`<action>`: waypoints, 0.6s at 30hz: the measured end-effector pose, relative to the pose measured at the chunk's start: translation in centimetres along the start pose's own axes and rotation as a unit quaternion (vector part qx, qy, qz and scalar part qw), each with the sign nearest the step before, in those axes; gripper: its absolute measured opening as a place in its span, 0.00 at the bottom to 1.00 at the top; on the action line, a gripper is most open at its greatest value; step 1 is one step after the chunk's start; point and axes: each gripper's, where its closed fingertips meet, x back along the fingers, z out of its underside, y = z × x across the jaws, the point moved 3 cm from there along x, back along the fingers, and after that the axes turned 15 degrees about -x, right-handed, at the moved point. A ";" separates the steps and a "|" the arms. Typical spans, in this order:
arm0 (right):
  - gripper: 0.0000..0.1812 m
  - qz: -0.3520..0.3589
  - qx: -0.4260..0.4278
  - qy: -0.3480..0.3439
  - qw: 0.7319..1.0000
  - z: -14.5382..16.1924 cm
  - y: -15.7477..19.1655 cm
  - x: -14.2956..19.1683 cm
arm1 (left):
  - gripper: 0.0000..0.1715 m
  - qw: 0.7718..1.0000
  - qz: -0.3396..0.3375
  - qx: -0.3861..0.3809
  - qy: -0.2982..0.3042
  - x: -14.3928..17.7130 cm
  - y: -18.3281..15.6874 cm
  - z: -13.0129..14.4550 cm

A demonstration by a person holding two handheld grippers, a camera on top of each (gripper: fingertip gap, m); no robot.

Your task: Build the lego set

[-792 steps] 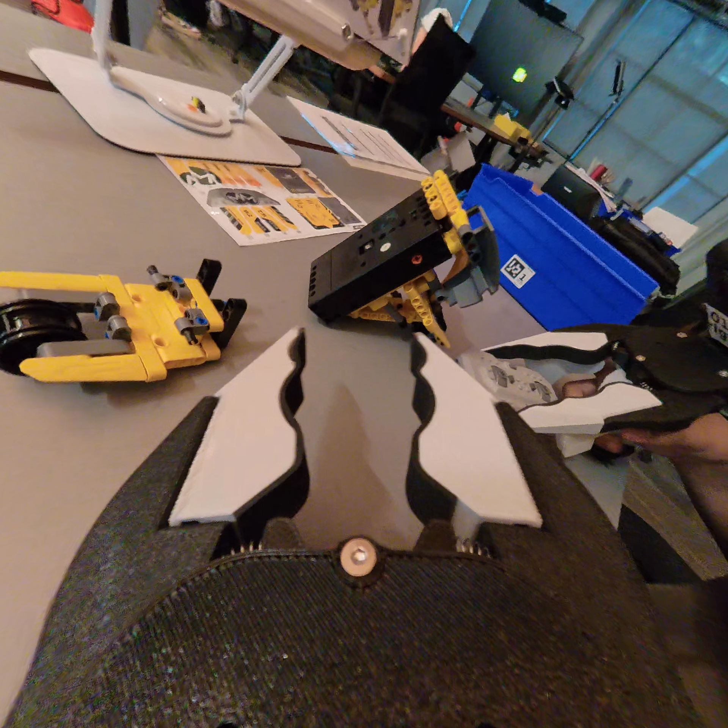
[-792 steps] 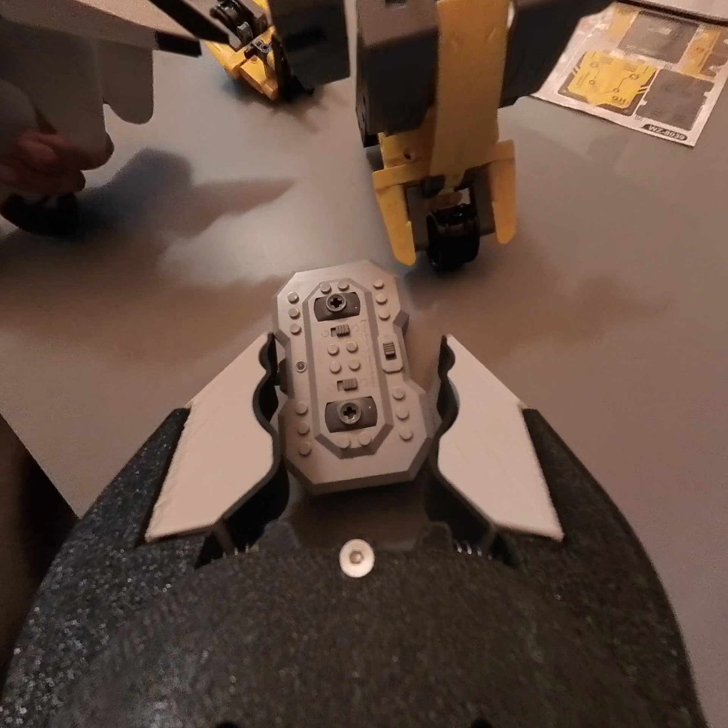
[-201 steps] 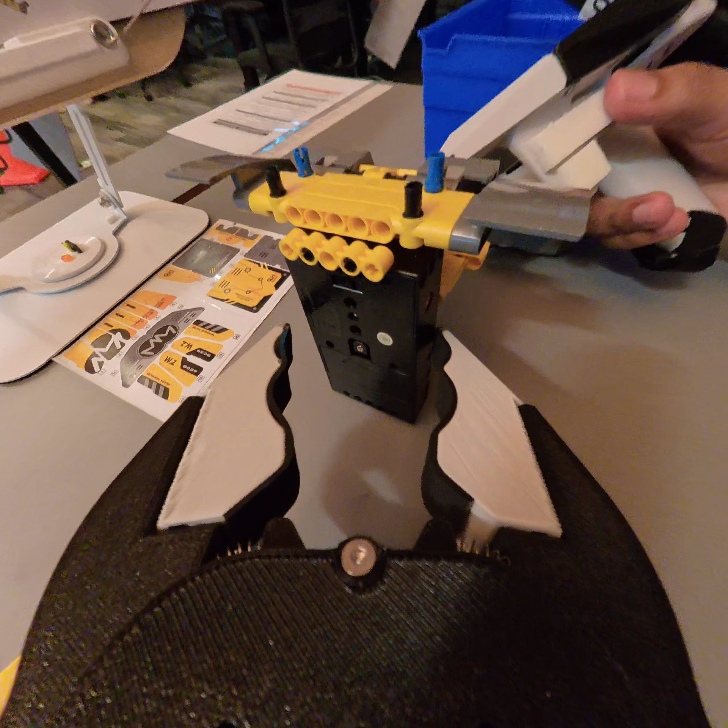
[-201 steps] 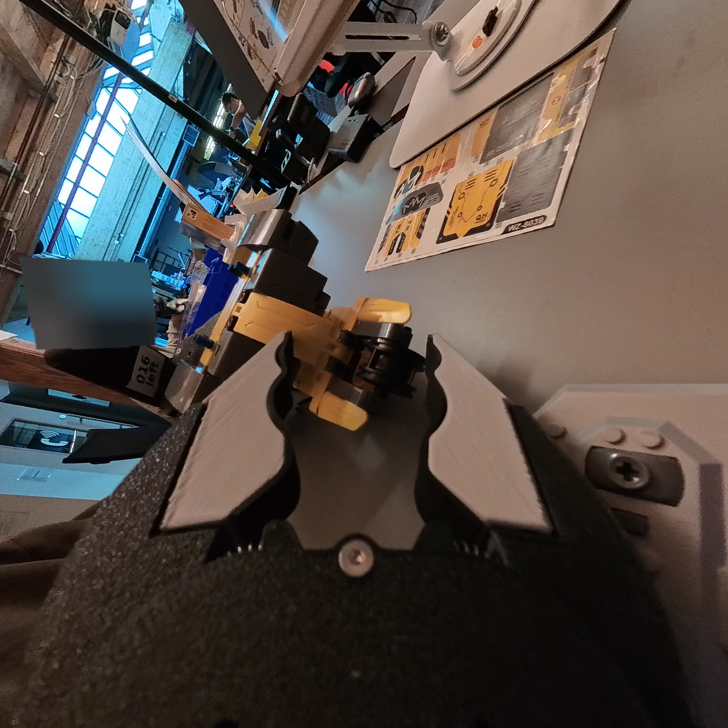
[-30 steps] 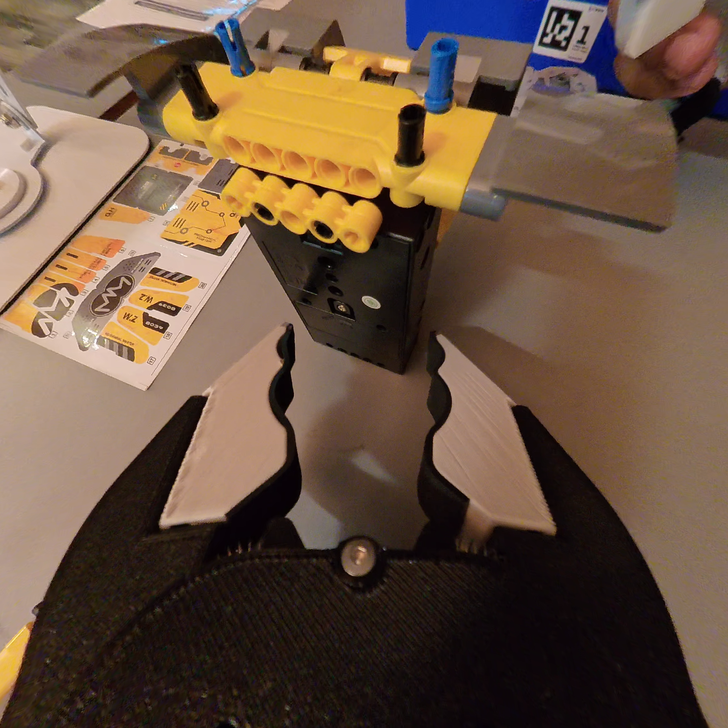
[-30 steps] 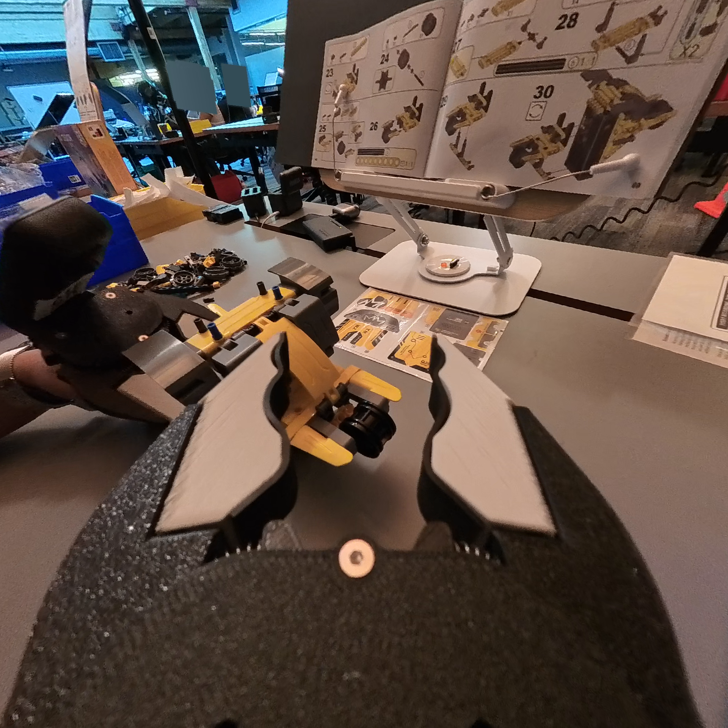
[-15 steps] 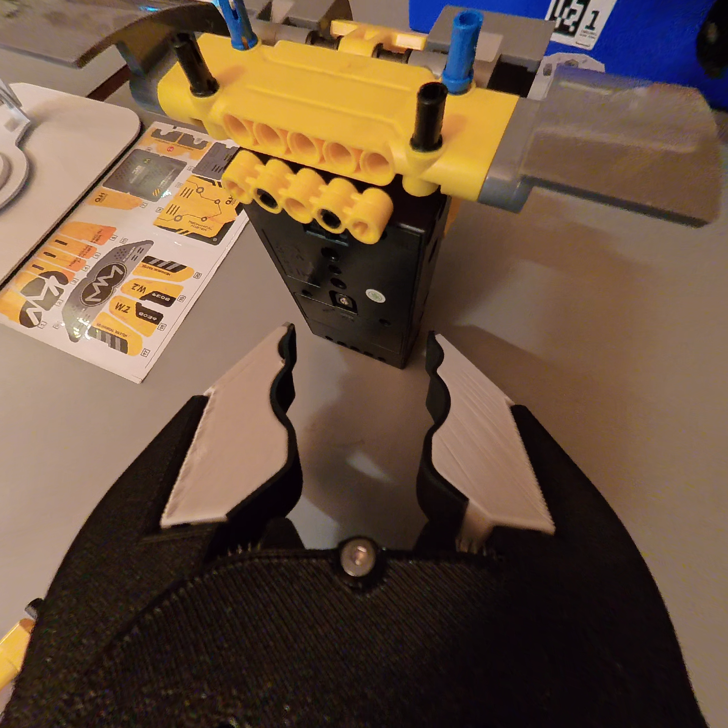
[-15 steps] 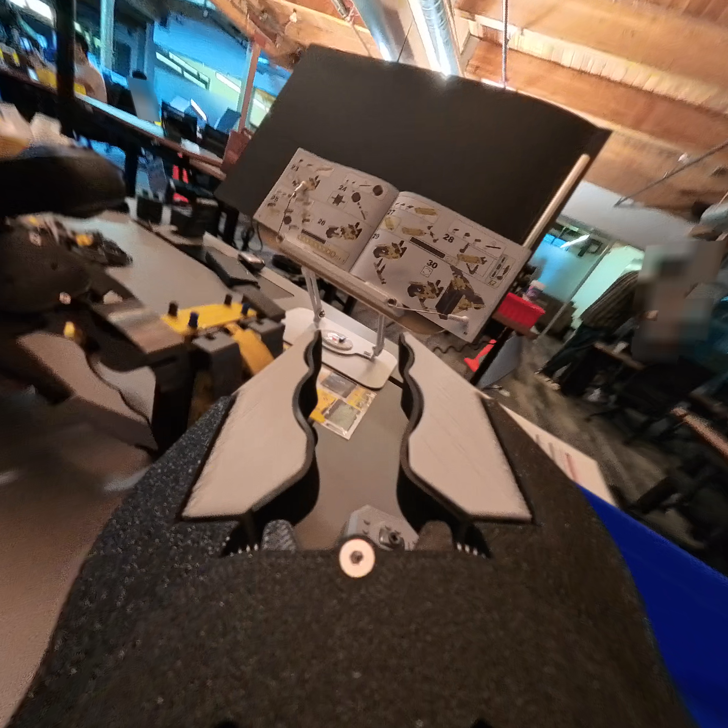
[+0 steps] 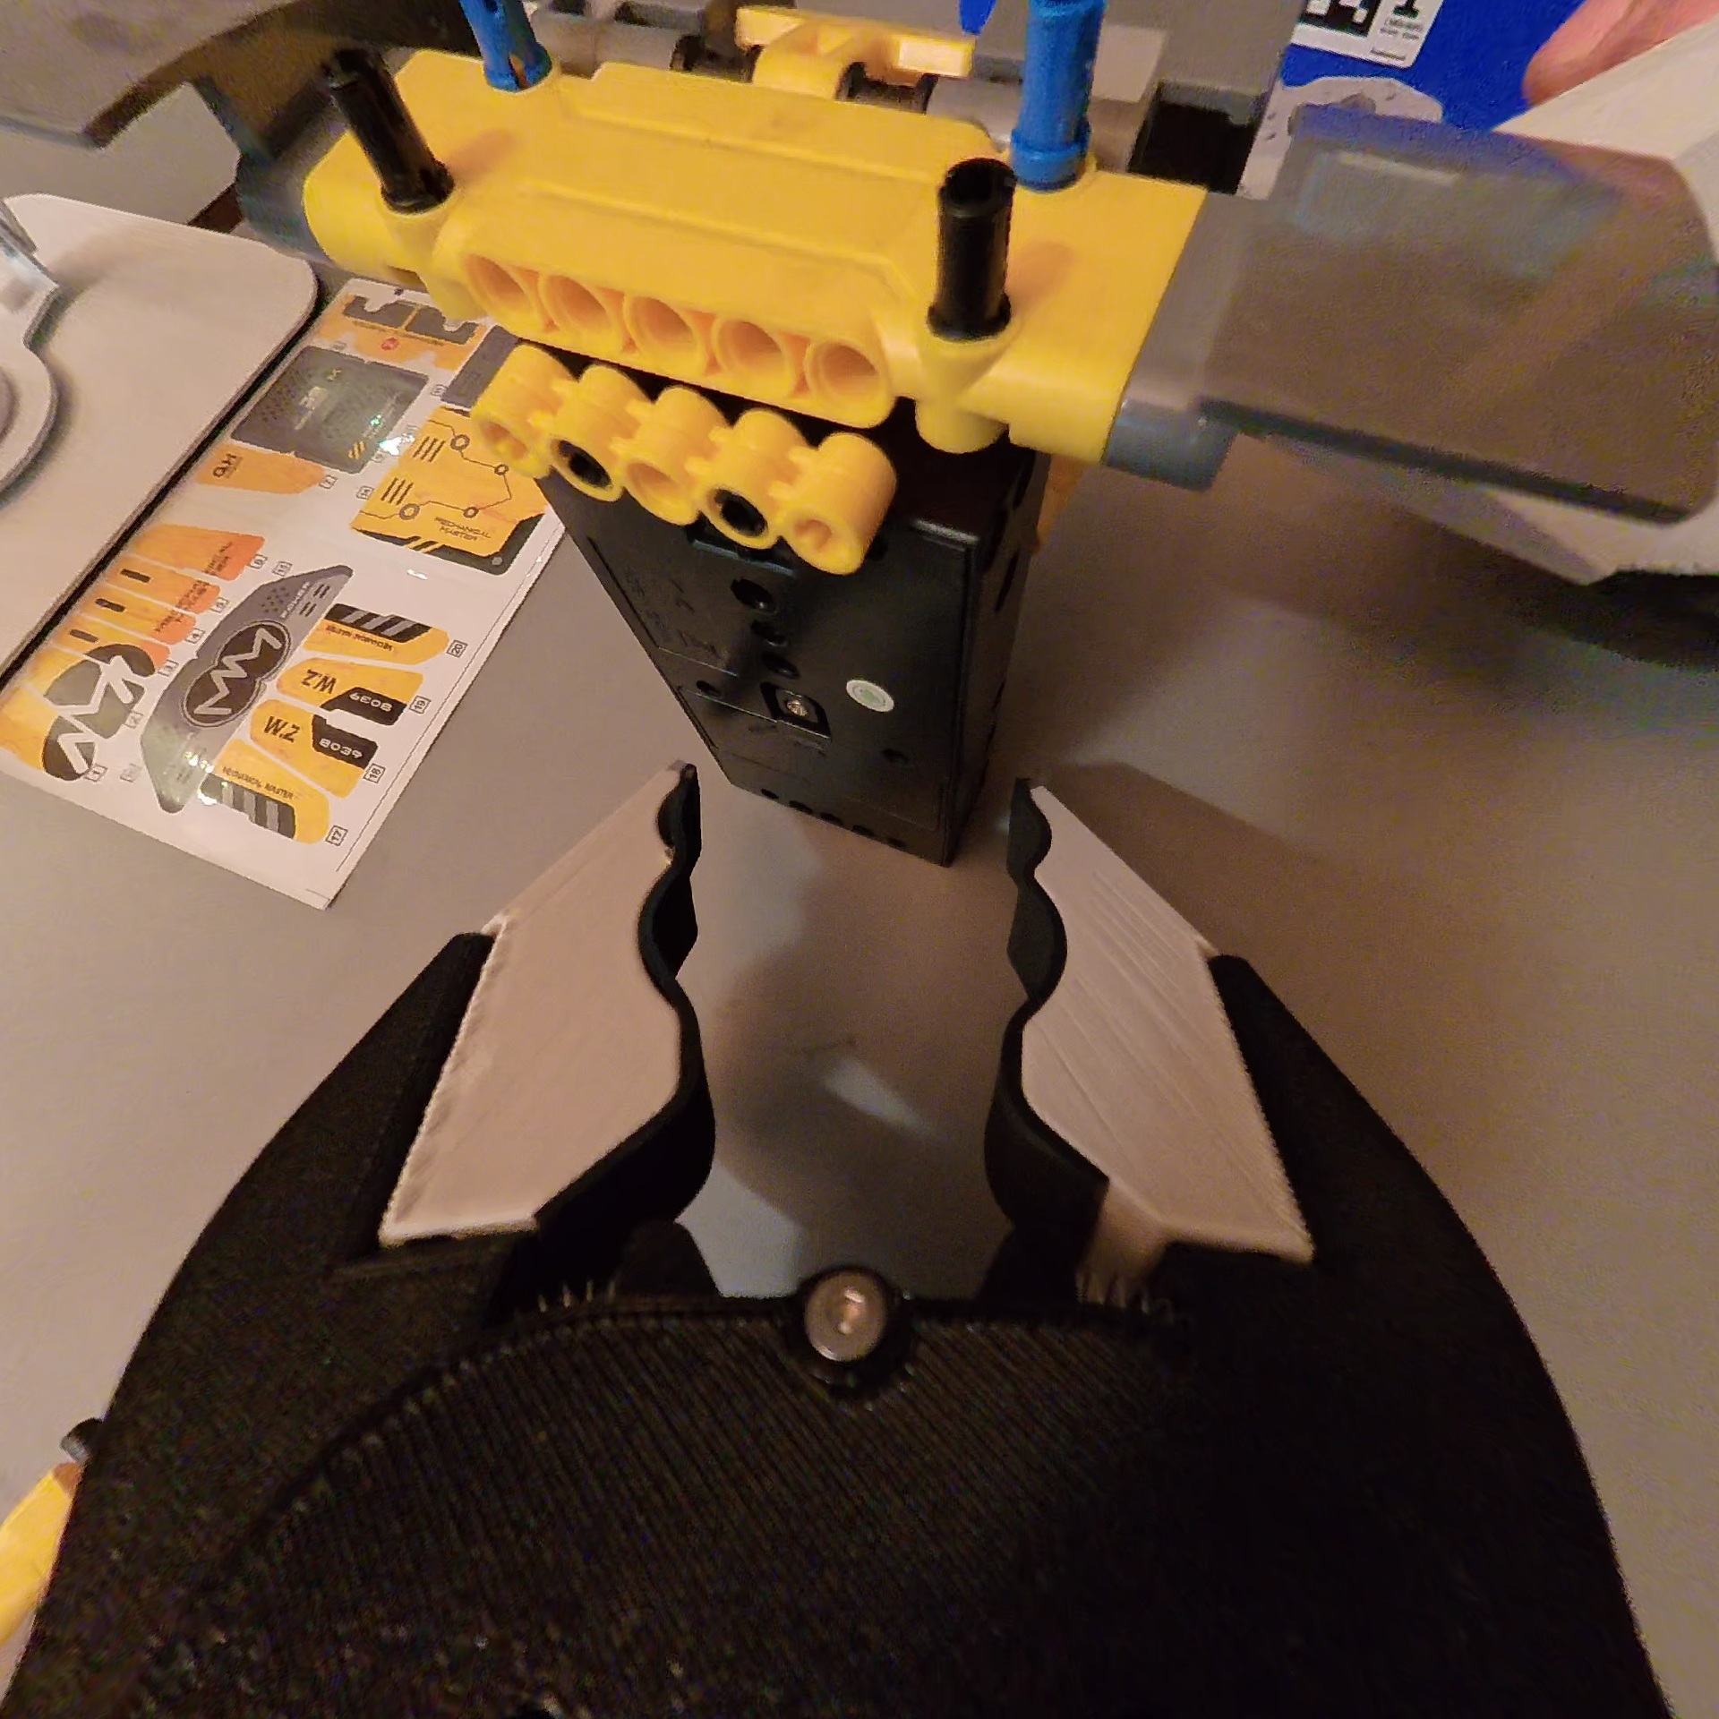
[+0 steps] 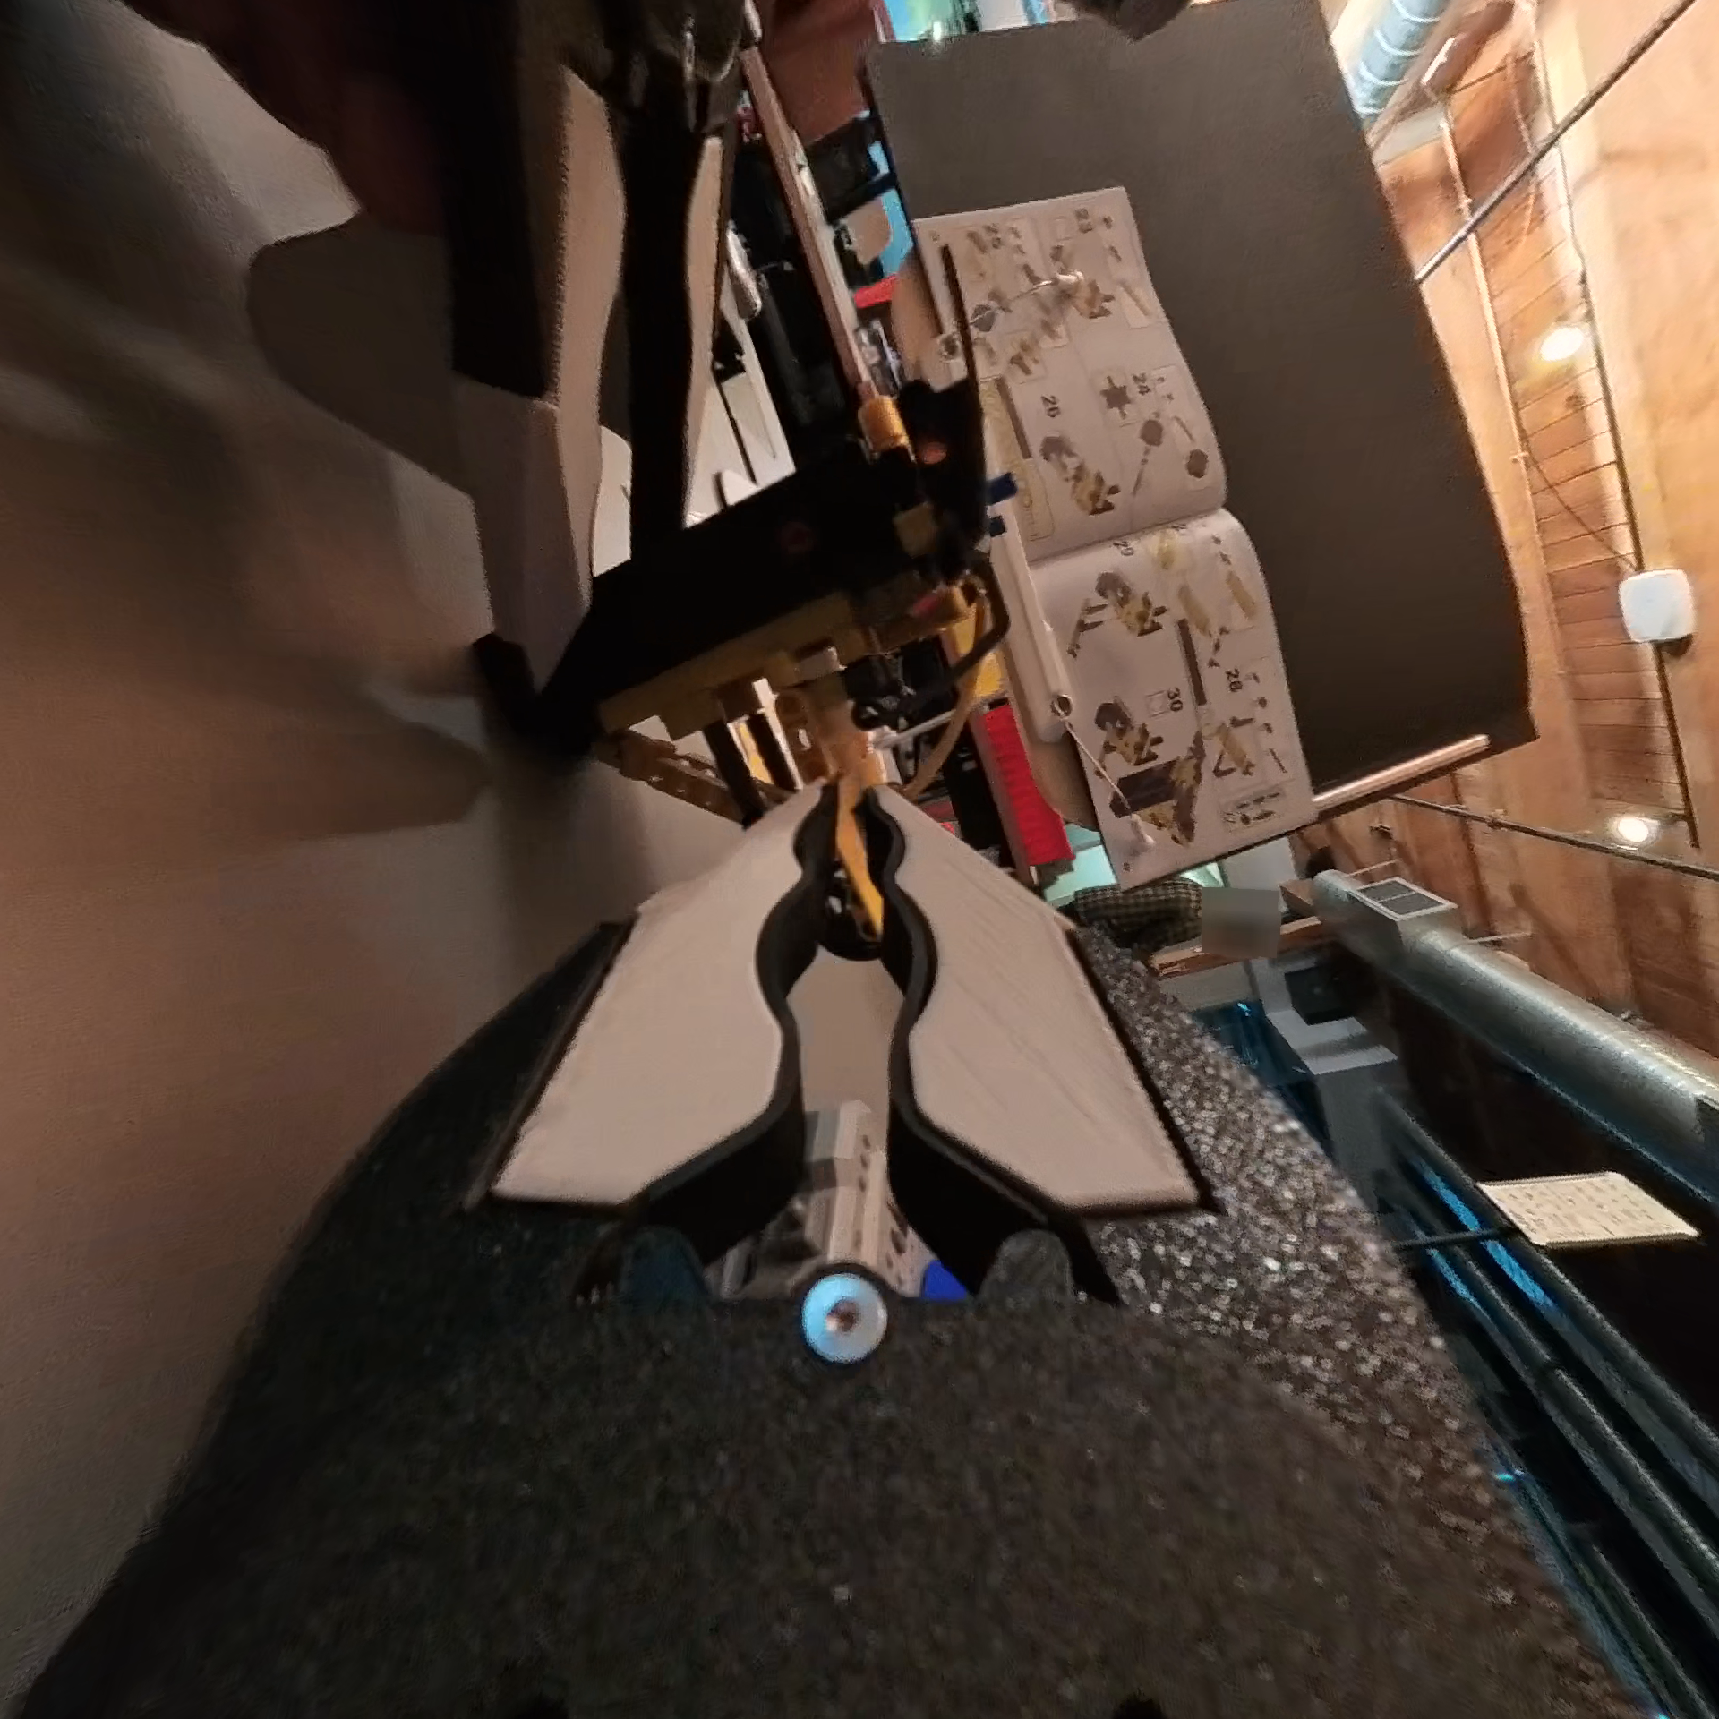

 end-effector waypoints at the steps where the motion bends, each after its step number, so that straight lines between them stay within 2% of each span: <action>1: 0.05 -0.004 -0.005 0.003 1.000 0.1 0.1 -0.1 | 0.36 1.000 0.000 0.001 0.000 0.0 0.0 0.0; 4: 0.10 -0.001 -0.002 0.021 1.000 0.7 0.0 -0.5 | 0.36 1.000 0.002 0.005 0.000 0.0 0.1 0.0; 14: 0.09 0.036 0.059 0.020 0.997 0.7 0.5 -1.3 | 0.35 1.000 -0.003 -0.009 0.014 -0.3 -0.1 0.2; 18: 0.08 0.039 0.055 0.024 0.997 0.7 0.6 -1.5 | 0.33 1.000 -0.009 -0.014 0.023 -0.5 -0.1 0.3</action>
